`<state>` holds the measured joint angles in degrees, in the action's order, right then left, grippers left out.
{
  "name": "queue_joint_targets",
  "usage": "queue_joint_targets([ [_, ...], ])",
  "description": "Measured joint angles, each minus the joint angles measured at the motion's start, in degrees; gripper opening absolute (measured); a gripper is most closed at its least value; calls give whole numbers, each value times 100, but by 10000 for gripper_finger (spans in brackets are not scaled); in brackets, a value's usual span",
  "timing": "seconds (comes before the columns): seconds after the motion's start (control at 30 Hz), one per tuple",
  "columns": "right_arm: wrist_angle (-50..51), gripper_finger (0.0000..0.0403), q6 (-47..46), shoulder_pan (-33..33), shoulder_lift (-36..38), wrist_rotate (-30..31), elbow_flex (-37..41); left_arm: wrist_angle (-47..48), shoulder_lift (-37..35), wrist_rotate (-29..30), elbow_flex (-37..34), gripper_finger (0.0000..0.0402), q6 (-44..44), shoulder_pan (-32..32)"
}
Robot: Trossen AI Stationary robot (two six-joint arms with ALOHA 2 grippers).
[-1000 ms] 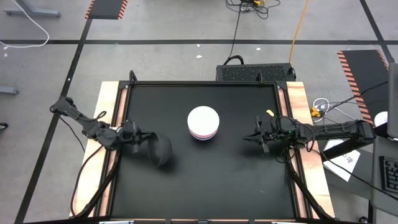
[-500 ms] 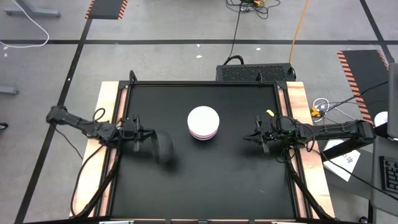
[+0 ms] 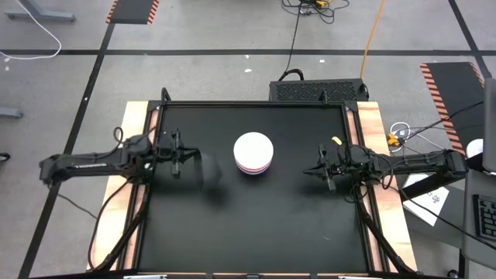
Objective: Nest bowls inside each other
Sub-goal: Stack the black bowl on top of the white bowl
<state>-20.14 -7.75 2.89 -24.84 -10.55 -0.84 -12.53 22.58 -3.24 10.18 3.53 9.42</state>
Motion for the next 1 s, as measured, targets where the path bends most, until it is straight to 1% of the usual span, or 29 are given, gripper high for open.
queue_joint_targets([
  [0.13, 2, 0, 9, 0, 0, 0, 0, -412, 757, -844, 257, 5, 67, 633],
  [0.27, 2, 0, 3, 0, 0, 0, 0, -712, 1626, -1378, 640, 5, -6, 1068],
  [0.43, 4, 0, -9, -1, 0, 0, 0, -919, 2642, -2001, 1323, 5, -196, 1327],
  [0.63, 8, 0, 6, -1, 0, 0, 0, -853, 3663, -2533, 2458, 5, -421, 1506],
  [0.8, 26, 0, 2, 1, 0, 0, 0, -335, 4290, -2662, 3321, 5, -488, 1850],
  [0.87, 27, 0, -7, 0, 1, 0, 0, 139, 4549, -2831, 3695, 5, -486, 2010],
  [1.0, 28, 0, -7, -1, 0, -1, 0, 1418, 5079, -2868, 4535, 5, -508, 2257],
])
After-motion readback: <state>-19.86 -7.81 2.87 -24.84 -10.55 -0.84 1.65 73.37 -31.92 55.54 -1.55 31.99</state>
